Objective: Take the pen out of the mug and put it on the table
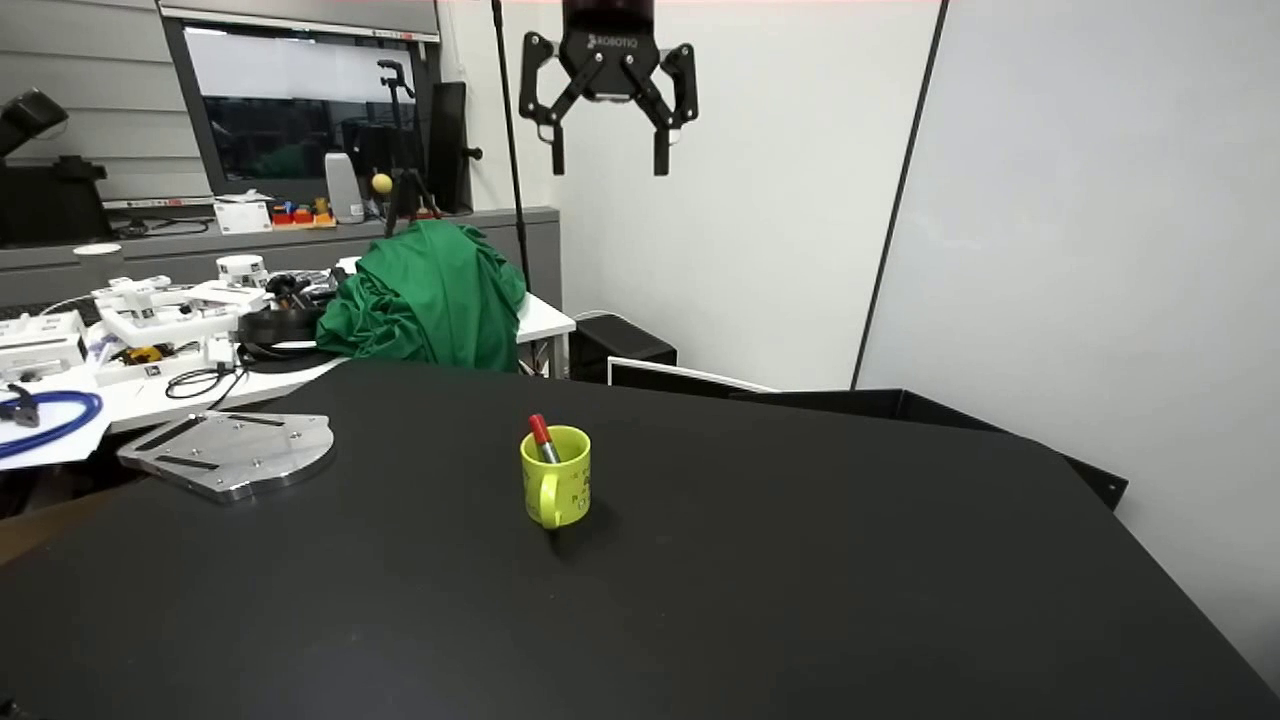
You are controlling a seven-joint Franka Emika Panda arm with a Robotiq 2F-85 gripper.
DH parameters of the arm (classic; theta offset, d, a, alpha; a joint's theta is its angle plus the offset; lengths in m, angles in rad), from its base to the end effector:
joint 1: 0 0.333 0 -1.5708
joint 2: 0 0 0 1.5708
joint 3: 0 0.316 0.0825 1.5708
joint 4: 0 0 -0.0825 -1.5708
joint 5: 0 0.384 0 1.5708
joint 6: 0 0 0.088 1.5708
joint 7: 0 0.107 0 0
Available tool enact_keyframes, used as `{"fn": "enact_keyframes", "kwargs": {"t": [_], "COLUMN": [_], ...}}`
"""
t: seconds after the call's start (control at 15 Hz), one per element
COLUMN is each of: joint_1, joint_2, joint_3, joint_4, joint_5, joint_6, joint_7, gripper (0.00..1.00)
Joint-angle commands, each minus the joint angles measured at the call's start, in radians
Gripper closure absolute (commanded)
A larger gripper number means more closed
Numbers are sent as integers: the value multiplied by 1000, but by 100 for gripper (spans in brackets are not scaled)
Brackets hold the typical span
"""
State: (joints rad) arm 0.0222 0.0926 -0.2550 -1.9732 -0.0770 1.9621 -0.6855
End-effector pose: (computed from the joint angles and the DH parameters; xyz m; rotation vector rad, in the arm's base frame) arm 0.5490 -0.1327 0.4166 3.0055 0.7443 -0.2043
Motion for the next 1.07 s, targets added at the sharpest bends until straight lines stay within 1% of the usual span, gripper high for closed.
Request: {"fn": "enact_keyframes", "kwargs": {"t": [0.0,0.2,0.27,0.33,0.53,0.93,1.0], "joint_1": [-37,-24,-13,-41,-27,-34,-37], "joint_2": [209,310,339,273,328,331,355], "joint_3": [124,201,216,223,244,242,244], "joint_4": [229,340,374,267,333,344,361], "joint_5": [-18,-96,-133,-100,-133,-133,-127], "joint_6": [-116,-166,-188,-122,-156,-163,-161], "joint_7": [-81,-106,-82,-67,-68,-69,-67], "gripper": [0,0,0,0,0,0,0]}}
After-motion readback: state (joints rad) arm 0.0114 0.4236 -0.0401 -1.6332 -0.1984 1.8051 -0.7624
